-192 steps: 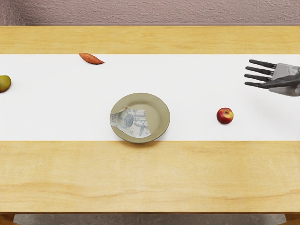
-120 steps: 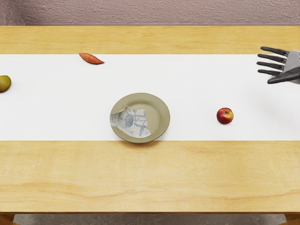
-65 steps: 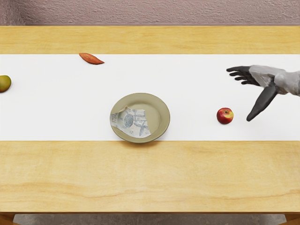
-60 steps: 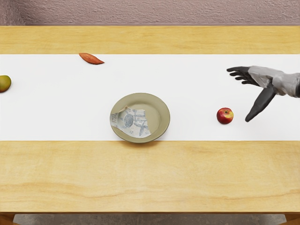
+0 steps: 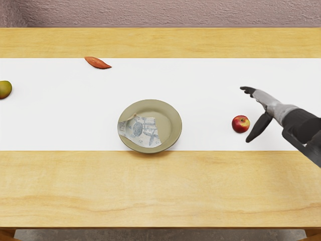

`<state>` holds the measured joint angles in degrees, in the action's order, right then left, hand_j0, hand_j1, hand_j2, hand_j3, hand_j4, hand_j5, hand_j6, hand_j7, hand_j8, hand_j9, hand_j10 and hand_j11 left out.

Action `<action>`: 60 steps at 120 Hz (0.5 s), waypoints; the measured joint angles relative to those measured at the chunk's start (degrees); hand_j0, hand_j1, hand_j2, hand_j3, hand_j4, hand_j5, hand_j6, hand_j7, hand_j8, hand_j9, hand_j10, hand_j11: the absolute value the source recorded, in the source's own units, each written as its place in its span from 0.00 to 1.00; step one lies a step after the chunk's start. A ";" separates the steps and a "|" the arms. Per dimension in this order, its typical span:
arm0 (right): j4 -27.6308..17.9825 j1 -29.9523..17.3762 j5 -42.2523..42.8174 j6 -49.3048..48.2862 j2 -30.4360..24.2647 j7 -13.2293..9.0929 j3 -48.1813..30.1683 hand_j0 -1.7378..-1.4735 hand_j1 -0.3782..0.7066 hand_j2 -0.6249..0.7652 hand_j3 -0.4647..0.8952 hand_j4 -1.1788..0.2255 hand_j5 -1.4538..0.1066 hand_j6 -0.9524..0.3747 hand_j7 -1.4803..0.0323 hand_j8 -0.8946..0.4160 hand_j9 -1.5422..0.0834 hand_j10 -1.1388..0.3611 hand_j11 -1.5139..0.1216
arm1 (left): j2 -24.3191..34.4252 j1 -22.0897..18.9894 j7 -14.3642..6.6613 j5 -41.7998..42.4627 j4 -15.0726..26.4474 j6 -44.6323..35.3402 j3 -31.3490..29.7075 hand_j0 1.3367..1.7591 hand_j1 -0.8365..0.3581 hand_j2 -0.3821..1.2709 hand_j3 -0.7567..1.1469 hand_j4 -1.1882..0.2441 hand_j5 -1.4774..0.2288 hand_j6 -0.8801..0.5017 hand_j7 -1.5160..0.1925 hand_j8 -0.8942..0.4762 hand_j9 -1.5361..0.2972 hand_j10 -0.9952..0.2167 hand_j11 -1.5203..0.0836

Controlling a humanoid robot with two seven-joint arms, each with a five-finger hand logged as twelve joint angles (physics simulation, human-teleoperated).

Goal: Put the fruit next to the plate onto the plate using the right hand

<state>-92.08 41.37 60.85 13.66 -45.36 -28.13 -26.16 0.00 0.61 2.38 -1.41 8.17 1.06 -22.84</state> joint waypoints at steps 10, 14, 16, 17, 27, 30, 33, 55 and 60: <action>0.93 -0.14 1.33 0.99 1.22 -0.82 0.18 0.30 0.09 0.44 0.34 0.79 0.88 0.67 0.92 0.63 0.90 0.71 0.88 | 0.00 0.00 0.00 0.00 0.00 0.00 0.00 0.76 0.76 0.26 0.40 0.67 0.69 0.47 0.71 0.48 0.67 0.63 0.76; 1.17 -0.12 1.67 1.48 1.49 -1.00 0.60 0.30 0.11 0.44 0.34 0.78 0.87 0.66 0.92 0.62 0.89 0.71 0.87 | 0.00 0.00 0.00 0.00 0.00 0.00 0.00 0.76 0.76 0.26 0.40 0.67 0.69 0.47 0.71 0.48 0.67 0.63 0.76; 1.26 -0.09 1.80 1.77 1.64 -1.07 0.86 0.30 0.11 0.44 0.34 0.78 0.86 0.65 0.91 0.62 0.88 0.70 0.86 | 0.00 0.00 0.00 0.00 0.00 0.00 0.00 0.76 0.76 0.26 0.40 0.67 0.69 0.47 0.71 0.48 0.67 0.63 0.76; 1.31 -0.07 1.86 1.92 1.73 -1.10 1.01 0.30 0.12 0.44 0.34 0.78 0.86 0.65 0.91 0.62 0.88 0.70 0.86 | 0.00 0.00 0.00 0.00 0.00 0.00 0.00 0.76 0.76 0.26 0.40 0.67 0.69 0.47 0.71 0.48 0.67 0.63 0.76; 1.78 0.04 2.64 3.17 2.62 -1.39 2.21 0.30 0.17 0.43 0.34 0.75 0.82 0.62 0.87 0.58 0.85 0.67 0.82 | 0.00 0.00 0.00 0.00 0.00 0.00 0.00 0.76 0.76 0.26 0.40 0.67 0.69 0.47 0.71 0.48 0.67 0.63 0.76; 1.93 0.05 2.97 3.40 2.90 -1.58 2.46 0.30 0.18 0.43 0.34 0.73 0.81 0.60 0.85 0.57 0.83 0.66 0.81 | 0.00 0.00 0.00 0.00 0.00 0.00 0.00 0.76 0.76 0.26 0.40 0.67 0.69 0.47 0.71 0.48 0.67 0.63 0.76; 2.07 0.06 3.28 3.59 3.22 -1.74 2.68 0.30 0.20 0.43 0.34 0.72 0.80 0.59 0.84 0.56 0.82 0.65 0.80 | 0.00 0.00 0.00 0.00 0.00 0.01 0.00 0.76 0.76 0.26 0.40 0.67 0.69 0.47 0.71 0.48 0.67 0.63 0.76; 2.54 -0.10 6.91 4.37 4.35 -3.33 3.55 0.30 0.33 0.41 0.34 0.64 0.70 0.51 0.74 0.47 0.73 0.58 0.71 | 0.00 0.00 0.00 0.00 0.00 0.00 0.01 0.76 0.76 0.26 0.40 0.67 0.69 0.47 0.71 0.48 0.67 0.63 0.76; 2.71 -0.13 7.60 4.64 4.50 -3.52 3.85 0.30 0.35 0.41 0.34 0.63 0.69 0.49 0.73 0.46 0.71 0.56 0.69 | 0.00 0.00 0.00 0.00 0.00 0.00 0.01 0.76 0.76 0.26 0.40 0.67 0.69 0.47 0.71 0.48 0.67 0.63 0.76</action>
<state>-89.37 41.24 68.45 18.30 -40.86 -31.65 -22.32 0.00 0.61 2.38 -1.41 8.17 1.06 -22.83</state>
